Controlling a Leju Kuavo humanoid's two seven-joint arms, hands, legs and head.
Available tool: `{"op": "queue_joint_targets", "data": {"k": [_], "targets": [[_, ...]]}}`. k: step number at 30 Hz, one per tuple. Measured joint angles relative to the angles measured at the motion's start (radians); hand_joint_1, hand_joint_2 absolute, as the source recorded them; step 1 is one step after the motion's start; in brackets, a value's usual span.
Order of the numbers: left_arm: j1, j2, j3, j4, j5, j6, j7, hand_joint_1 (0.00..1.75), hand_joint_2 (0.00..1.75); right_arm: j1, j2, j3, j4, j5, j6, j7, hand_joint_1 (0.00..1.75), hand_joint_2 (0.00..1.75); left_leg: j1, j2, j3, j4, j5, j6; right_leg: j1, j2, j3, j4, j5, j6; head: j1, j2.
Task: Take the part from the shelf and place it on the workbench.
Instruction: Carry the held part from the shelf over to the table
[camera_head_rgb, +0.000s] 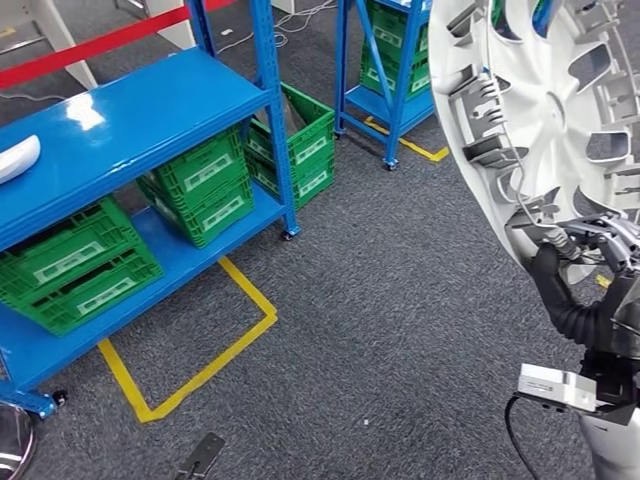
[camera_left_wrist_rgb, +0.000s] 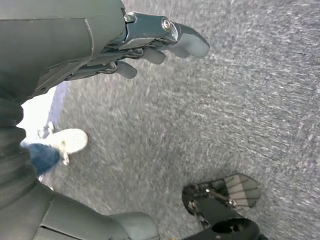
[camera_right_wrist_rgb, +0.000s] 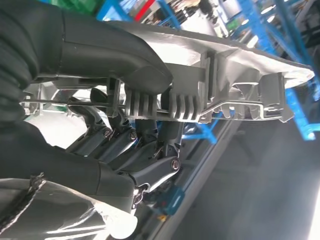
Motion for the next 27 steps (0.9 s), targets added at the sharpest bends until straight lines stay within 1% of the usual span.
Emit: {"op": "queue_joint_targets", "data": {"k": [1,2,3,4,5,6,7,8,9,10,11,12,13,14,15,16,17,18,19,20,21,22,23,24,25,26,27], "targets": [[0.0,0.0,0.0,0.0,0.0,0.0,0.0,0.0,1.75,0.0,0.0,0.001,0.0,0.001,-0.001,0.0,1.75,1.75,-0.002,0.008,0.0,0.001,-0.001,-0.003,0.002,0.01,0.0,-0.001,0.0,-0.01,0.0,0.0],[0.0,0.001,0.0,0.0,0.0,0.0,0.0,0.0,1.75,0.0,-0.001,0.002,0.0,0.002,-0.002,0.0,1.75,1.75,-0.001,0.014,0.002,0.002,-0.003,-0.007,0.002,0.019,-0.002,0.0,0.001,-0.018,-0.001,0.0],[0.0,0.001,0.0,0.0,0.001,0.0,0.0,0.0,1.75,0.001,-0.001,0.003,0.0,0.004,-0.003,0.0,1.75,1.75,0.002,0.014,0.003,0.006,-0.01,-0.012,0.002,0.028,-0.002,-0.001,0.003,-0.023,-0.001,0.0],[-0.001,0.001,0.0,0.0,0.001,0.0,0.0,0.0,1.75,0.001,-0.002,0.003,0.0,0.005,-0.005,0.0,1.75,1.75,0.004,0.003,-0.003,0.024,-0.026,-0.016,0.002,0.036,-0.002,-0.001,0.004,-0.029,-0.002,0.0],[-0.002,0.001,0.0,0.0,0.001,0.0,0.0,0.0,1.75,0.0,-0.002,0.004,0.001,0.006,-0.008,0.0,1.75,1.75,0.006,-0.014,-0.018,0.064,-0.052,-0.019,0.001,0.045,-0.001,-0.002,0.005,-0.034,-0.003,0.0],[-0.002,0.001,0.0,0.0,0.001,0.0,-0.001,0.0,1.75,0.0,-0.002,0.004,0.001,0.007,-0.011,0.0,1.75,1.75,0.007,-0.034,-0.045,0.125,-0.086,-0.019,0.002,0.054,0.0,-0.002,0.005,-0.038,-0.003,0.0],[-0.001,0.001,0.0,0.0,0.001,0.0,-0.001,0.0,1.75,0.0,-0.002,0.005,0.002,0.008,-0.013,0.0,1.75,1.75,0.007,-0.051,-0.078,0.197,-0.118,-0.018,0.003,0.064,0.0,-0.002,0.005,-0.04,-0.004,0.0],[0.001,0.0,0.0,0.0,0.0,0.0,-0.001,0.0,1.75,0.0,-0.002,0.006,0.003,0.008,-0.015,0.0,1.75,1.75,0.007,-0.06,-0.107,0.258,-0.138,-0.016,0.005,0.076,0.0,-0.002,0.005,-0.042,-0.004,0.0],[0.002,0.0,0.0,0.0,0.0,0.0,-0.001,0.0,1.75,0.001,-0.002,0.007,0.004,0.008,-0.016,0.0,1.75,1.75,0.006,-0.066,-0.123,0.288,-0.137,-0.012,0.007,0.088,0.001,-0.002,0.005,-0.043,-0.004,0.0],[0.002,0.0,0.0,0.0,0.0,0.0,-0.001,0.0,1.75,0.002,-0.002,0.008,0.005,0.008,-0.016,0.001,1.75,1.75,0.005,-0.07,-0.121,0.277,-0.115,-0.007,0.009,0.101,0.002,-0.001,0.005,-0.043,-0.004,0.0],[0.002,0.0,0.0,0.0,0.0,0.0,-0.001,0.0,1.75,0.002,-0.002,0.009,0.005,0.009,-0.016,0.001,1.75,1.75,0.003,-0.077,-0.103,0.228,-0.078,0.0,0.01,0.114,0.004,-0.001,0.005,-0.043,-0.004,0.0],[0.002,0.001,0.0,0.0,0.0,0.0,-0.001,0.0,1.75,0.002,-0.002,0.01,0.005,0.009,-0.016,0.001,1.75,1.75,0.002,-0.096,-0.076,0.161,-0.038,0.008,0.01,0.126,0.005,-0.001,0.005,-0.043,-0.004,0.0],[0.002,0.002,0.001,0.0,0.0,0.0,-0.001,0.0,1.75,0.001,-0.002,0.011,0.006,0.009,-0.017,0.0,1.75,1.75,0.002,-0.12,-0.052,0.099,-0.007,0.016,0.011,0.137,0.004,0.0,0.006,-0.042,-0.003,0.0],[0.001,0.004,0.001,0.0,0.0,0.0,-0.001,0.0,1.75,0.0,-0.002,0.012,0.006,0.009,-0.018,0.0,1.75,1.75,0.001,-0.141,-0.033,0.052,0.01,0.022,0.009,0.148,0.0,0.001,0.007,-0.039,-0.003,0.0],[0.001,0.005,0.001,0.0,0.0,0.0,-0.001,0.0,1.75,0.0,-0.002,0.012,0.007,0.01,-0.02,0.001,1.75,1.75,0.0,-0.154,-0.025,0.029,0.013,0.024,0.006,0.158,-0.006,0.002,0.01,-0.034,-0.004,0.0],[0.0,0.005,0.001,0.0,0.0,0.0,-0.001,0.0,1.75,-0.001,-0.002,0.012,0.007,0.012,-0.022,0.002,1.75,1.75,-0.002,-0.154,-0.023,0.021,0.01,0.025,0.003,0.168,-0.011,0.002,0.013,-0.028,-0.005,0.0],[-0.001,0.005,0.001,0.0,0.0,0.0,-0.002,0.0,1.75,0.0,-0.002,0.013,0.007,0.015,-0.023,0.004,1.75,1.75,-0.002,-0.144,-0.02,0.013,0.01,0.024,0.0,0.176,-0.015,0.001,0.015,-0.022,-0.007,0.0],[-0.002,0.004,0.001,0.0,0.0,0.001,-0.002,0.0,1.75,0.001,-0.003,0.013,0.007,0.018,-0.024,0.009,1.75,1.75,0.0,-0.132,-0.016,0.006,0.013,0.025,0.0,0.167,-0.02,0.004,0.013,-0.017,-0.007,0.0],[-0.003,0.004,0.001,0.0,0.0,0.002,-0.003,0.0,1.75,0.0,-0.004,0.013,0.008,0.021,-0.025,0.015,1.75,1.75,0.001,-0.121,-0.012,-0.001,0.017,0.026,0.002,0.146,-0.03,0.02,0.002,-0.013,-0.005,0.0],[-0.003,0.005,0.001,0.0,0.0,0.002,-0.004,0.0,1.75,-0.002,-0.005,0.013,0.009,0.026,-0.027,0.022,1.75,1.75,0.003,-0.109,-0.008,-0.008,0.02,0.028,0.004,0.12,-0.049,0.055,-0.019,-0.009,-0.002,0.0],[-0.004,0.005,0.001,0.0,0.0,0.003,-0.004,0.0,1.75,-0.004,-0.006,0.013,0.011,0.032,-0.028,0.028,1.75,1.75,0.003,-0.098,-0.007,-0.01,0.02,0.03,0.003,0.091,-0.076,0.109,-0.047,-0.006,0.0,0.0],[-0.003,0.005,0.001,0.0,-0.001,0.003,-0.004,0.0,1.75,-0.005,-0.006,0.014,0.014,0.039,-0.031,0.033,1.75,1.75,0.002,-0.087,-0.008,-0.01,0.02,0.031,0.002,0.077,-0.107,0.174,-0.077,-0.002,0.002,0.0],[-0.001,0.005,0.001,0.0,-0.001,0.003,-0.004,0.0,1.75,-0.005,-0.007,0.014,0.017,0.047,-0.034,0.037,1.75,1.75,0.001,-0.075,-0.008,-0.01,0.02,0.031,0.0,0.071,-0.134,0.231,-0.097,0.002,0.003,0.0],[0.0,0.005,0.001,0.0,-0.001,0.003,-0.004,0.0,1.75,-0.005,-0.007,0.014,0.022,0.055,-0.037,0.039,1.75,1.75,0.001,-0.063,-0.009,-0.009,0.019,0.03,-0.002,0.067,-0.149,0.262,-0.102,0.005,0.003,0.0],[0.0,0.005,0.001,0.0,-0.001,0.003,-0.004,0.0,1.75,-0.005,-0.007,0.015,0.026,0.063,-0.041,0.041,1.75,1.75,0.001,-0.051,-0.009,-0.009,0.019,0.029,-0.004,0.064,-0.144,0.256,-0.09,0.008,0.003,0.0],[-0.001,0.005,0.001,0.0,-0.002,0.003,-0.004,0.0,1.75,-0.005,-0.007,0.016,0.03,0.071,-0.045,0.043,1.75,1.75,0.002,-0.04,-0.008,-0.008,0.018,0.027,-0.006,0.058,-0.117,0.21,-0.063,0.01,0.003,0.0],[-0.001,0.005,0.001,0.0,-0.002,0.003,-0.004,0.0,1.75,-0.005,-0.007,0.016,0.032,0.076,-0.048,0.046,1.75,1.75,0.002,-0.031,-0.008,-0.006,0.015,0.024,-0.007,0.044,-0.077,0.139,-0.033,0.011,0.003,0.0]]}}
